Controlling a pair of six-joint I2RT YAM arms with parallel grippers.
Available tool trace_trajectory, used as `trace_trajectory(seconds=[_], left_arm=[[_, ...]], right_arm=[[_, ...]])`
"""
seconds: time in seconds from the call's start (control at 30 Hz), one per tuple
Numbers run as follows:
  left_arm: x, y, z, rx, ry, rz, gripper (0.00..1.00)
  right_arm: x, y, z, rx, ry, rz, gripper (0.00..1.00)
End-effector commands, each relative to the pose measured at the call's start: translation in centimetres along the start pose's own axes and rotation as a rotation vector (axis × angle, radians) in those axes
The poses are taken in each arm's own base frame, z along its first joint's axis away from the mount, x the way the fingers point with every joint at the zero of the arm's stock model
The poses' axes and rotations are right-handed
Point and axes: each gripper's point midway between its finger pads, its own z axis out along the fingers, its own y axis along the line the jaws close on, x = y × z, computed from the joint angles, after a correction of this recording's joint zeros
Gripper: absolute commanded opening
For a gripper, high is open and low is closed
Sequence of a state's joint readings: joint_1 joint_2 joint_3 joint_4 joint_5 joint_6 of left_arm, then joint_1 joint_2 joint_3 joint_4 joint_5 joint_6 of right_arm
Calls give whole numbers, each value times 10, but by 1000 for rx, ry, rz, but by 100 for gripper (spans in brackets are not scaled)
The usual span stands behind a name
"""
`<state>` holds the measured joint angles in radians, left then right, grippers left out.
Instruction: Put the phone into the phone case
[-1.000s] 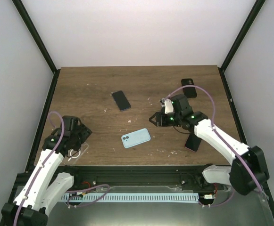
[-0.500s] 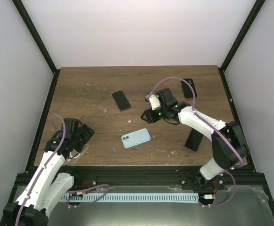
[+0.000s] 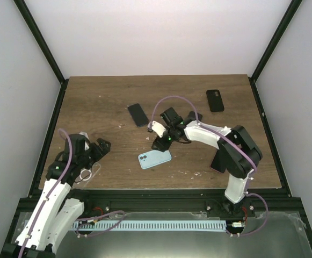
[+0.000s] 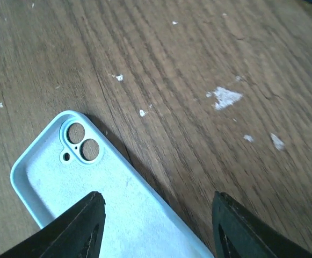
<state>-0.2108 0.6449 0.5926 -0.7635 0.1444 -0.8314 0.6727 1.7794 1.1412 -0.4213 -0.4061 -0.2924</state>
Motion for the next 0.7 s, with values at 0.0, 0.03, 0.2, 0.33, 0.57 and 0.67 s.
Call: trace_trajectory(seconds=[0.0,0.03,0.2,0.33,0.57,0.67], left_arm=[[-7,-9,-11,39,-40,53,100],[-7,-8,-12,39,-44,51,100],[-8,-7,-17,38,-63,56,98],[-12,-5,-20,27,-86,56,97],[-12,-4,-18,13,-83,53,96],[-12,-2,-16,6,-79,50,95]], right_arm=[[-9,7,13,4,34,-154,56],[-7,8,17,0,45,-164,56],[0,13,31,-16,81,-193,58],[2,15,38,-19,91,-212,58],[10,13,46,11,115,-250,57],[9,13,48,19,105,-258,54]])
